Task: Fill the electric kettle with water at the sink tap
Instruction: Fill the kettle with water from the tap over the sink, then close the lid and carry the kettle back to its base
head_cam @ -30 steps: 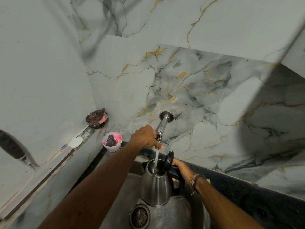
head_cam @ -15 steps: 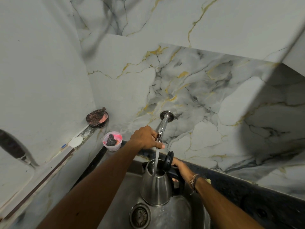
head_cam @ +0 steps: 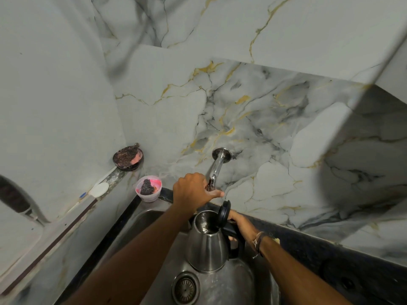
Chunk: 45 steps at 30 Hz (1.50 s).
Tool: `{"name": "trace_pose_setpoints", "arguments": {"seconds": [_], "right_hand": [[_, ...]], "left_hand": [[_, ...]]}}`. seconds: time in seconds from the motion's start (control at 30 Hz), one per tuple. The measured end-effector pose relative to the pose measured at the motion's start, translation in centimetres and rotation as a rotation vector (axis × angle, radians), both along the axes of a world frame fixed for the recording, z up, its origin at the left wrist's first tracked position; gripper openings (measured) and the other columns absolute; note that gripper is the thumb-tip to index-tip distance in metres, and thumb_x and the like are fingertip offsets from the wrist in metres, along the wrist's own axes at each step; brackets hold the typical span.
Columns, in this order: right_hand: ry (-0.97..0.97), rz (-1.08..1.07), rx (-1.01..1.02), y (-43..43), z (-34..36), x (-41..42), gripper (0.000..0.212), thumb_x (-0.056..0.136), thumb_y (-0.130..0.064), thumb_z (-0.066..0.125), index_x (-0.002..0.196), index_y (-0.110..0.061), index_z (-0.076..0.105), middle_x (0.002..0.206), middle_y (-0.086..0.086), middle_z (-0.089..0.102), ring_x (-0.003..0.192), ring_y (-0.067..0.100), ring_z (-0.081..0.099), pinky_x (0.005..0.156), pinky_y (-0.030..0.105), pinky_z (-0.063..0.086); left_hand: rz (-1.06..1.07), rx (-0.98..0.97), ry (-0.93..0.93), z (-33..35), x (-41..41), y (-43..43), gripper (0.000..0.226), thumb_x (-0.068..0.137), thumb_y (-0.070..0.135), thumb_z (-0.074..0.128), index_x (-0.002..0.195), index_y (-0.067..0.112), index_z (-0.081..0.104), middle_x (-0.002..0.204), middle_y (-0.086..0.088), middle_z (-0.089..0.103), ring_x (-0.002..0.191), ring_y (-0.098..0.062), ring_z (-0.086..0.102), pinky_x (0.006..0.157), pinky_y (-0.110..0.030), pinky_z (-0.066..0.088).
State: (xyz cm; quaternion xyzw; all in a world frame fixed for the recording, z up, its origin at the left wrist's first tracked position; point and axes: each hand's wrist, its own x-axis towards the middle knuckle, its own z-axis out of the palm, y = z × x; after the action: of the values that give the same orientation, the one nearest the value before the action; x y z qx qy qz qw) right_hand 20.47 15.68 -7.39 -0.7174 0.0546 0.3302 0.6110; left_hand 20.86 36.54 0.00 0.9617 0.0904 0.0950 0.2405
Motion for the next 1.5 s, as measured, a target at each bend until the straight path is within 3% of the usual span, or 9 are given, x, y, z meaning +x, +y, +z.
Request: {"name": "trace_pose_setpoints", "arguments": {"seconds": [0.13, 0.23, 0.37, 0.63, 0.7, 0.87, 1.17, 1.4, 1.5], "right_hand": [[-0.023, 0.023, -0.015, -0.5, 0.4, -0.4, 0.062, 0.067, -0.068, 0.073, 0.086, -0.012, 0.088, 0.077, 0.013, 0.076, 0.061, 0.020, 0.066, 0.057, 0.030, 0.052], [-0.020, 0.020, -0.031, -1.2, 1.0, -1.2, 0.060, 0.065, -0.070, 0.073, 0.080, -0.014, 0.088, 0.071, 0.010, 0.076, 0.054, 0.017, 0.067, 0.053, 0.027, 0.052], [-0.031, 0.002, -0.062, -3.3, 2.1, -3.6, 0.077, 0.066, -0.077, 0.070, 0.095, -0.008, 0.089, 0.096, 0.026, 0.084, 0.082, 0.031, 0.077, 0.076, 0.036, 0.060], [-0.097, -0.131, -0.019, -11.3, 5.2, -9.5, 0.061, 0.064, -0.060, 0.076, 0.094, -0.009, 0.088, 0.099, 0.018, 0.084, 0.096, 0.035, 0.074, 0.086, 0.043, 0.058], [-0.111, -0.129, -0.035, -14.0, 6.2, -10.6, 0.066, 0.065, -0.062, 0.074, 0.098, -0.007, 0.089, 0.101, 0.026, 0.083, 0.092, 0.034, 0.072, 0.077, 0.040, 0.058], [-0.036, -0.095, -0.125, -20.7, 7.7, -11.7, 0.047, 0.066, -0.061, 0.074, 0.088, -0.022, 0.089, 0.090, 0.013, 0.079, 0.081, 0.028, 0.069, 0.072, 0.037, 0.054], [-0.046, -0.119, -0.439, -31.0, 9.1, -12.3, 0.047, 0.057, -0.068, 0.080, 0.070, -0.023, 0.085, 0.065, 0.001, 0.077, 0.051, 0.018, 0.063, 0.053, 0.027, 0.046], [-0.156, -0.040, -0.516, -38.8, 10.1, -11.5, 0.050, 0.057, -0.072, 0.077, 0.065, -0.023, 0.078, 0.056, -0.004, 0.070, 0.048, 0.018, 0.057, 0.050, 0.027, 0.042], [-0.170, -0.123, -0.454, -41.3, 11.1, -10.6, 0.055, 0.059, -0.075, 0.075, 0.070, -0.022, 0.082, 0.055, -0.003, 0.071, 0.047, 0.018, 0.057, 0.044, 0.022, 0.041]], "left_hand": [[0.005, -0.706, -0.104, -2.8, -3.1, 2.0, 0.069, 0.077, 0.084, 0.061, 0.113, 0.027, 0.077, 0.103, 0.011, 0.078, 0.103, -0.021, 0.076, 0.093, -0.041, 0.063], [0.044, -0.995, 0.007, -6.5, -6.8, 3.0, 0.104, 0.068, 0.077, 0.070, 0.152, 0.017, 0.055, 0.143, -0.015, 0.067, 0.134, -0.037, 0.065, 0.114, -0.052, 0.054], [0.042, -0.909, 0.237, -12.0, -12.6, 2.1, 0.160, 0.039, 0.064, 0.106, 0.172, 0.018, 0.030, 0.172, -0.017, 0.042, 0.155, -0.036, 0.044, 0.125, -0.056, 0.042], [-0.227, -0.995, 0.050, -16.8, -18.2, -10.4, 0.159, 0.032, 0.012, 0.121, 0.167, 0.032, 0.038, 0.159, -0.007, 0.064, 0.146, -0.027, 0.061, 0.117, -0.052, 0.055], [-0.243, -0.994, -0.016, -16.6, -19.0, -13.2, 0.154, 0.033, 0.020, 0.121, 0.162, 0.047, 0.042, 0.158, 0.007, 0.064, 0.141, -0.014, 0.065, 0.107, -0.033, 0.061], [-0.264, -0.981, 0.011, -15.8, -19.9, -19.0, 0.165, 0.027, 0.028, 0.121, 0.168, 0.037, 0.038, 0.159, 0.006, 0.063, 0.147, -0.019, 0.060, 0.117, -0.054, 0.055], [-0.343, -0.857, -0.043, -12.8, -19.3, -30.1, 0.152, 0.028, 0.054, 0.117, 0.159, 0.061, 0.039, 0.154, 0.034, 0.058, 0.138, 0.011, 0.057, 0.099, -0.009, 0.054], [-0.318, -0.764, -0.059, -12.1, -18.5, -39.2, 0.145, 0.034, 0.062, 0.114, 0.155, 0.069, 0.034, 0.154, 0.031, 0.059, 0.143, 0.004, 0.057, 0.113, -0.033, 0.053], [-0.237, -0.752, -0.035, -11.6, -17.6, -42.1, 0.146, 0.030, 0.062, 0.112, 0.148, 0.079, 0.028, 0.146, 0.040, 0.057, 0.136, 0.008, 0.057, 0.107, -0.024, 0.048]]}}
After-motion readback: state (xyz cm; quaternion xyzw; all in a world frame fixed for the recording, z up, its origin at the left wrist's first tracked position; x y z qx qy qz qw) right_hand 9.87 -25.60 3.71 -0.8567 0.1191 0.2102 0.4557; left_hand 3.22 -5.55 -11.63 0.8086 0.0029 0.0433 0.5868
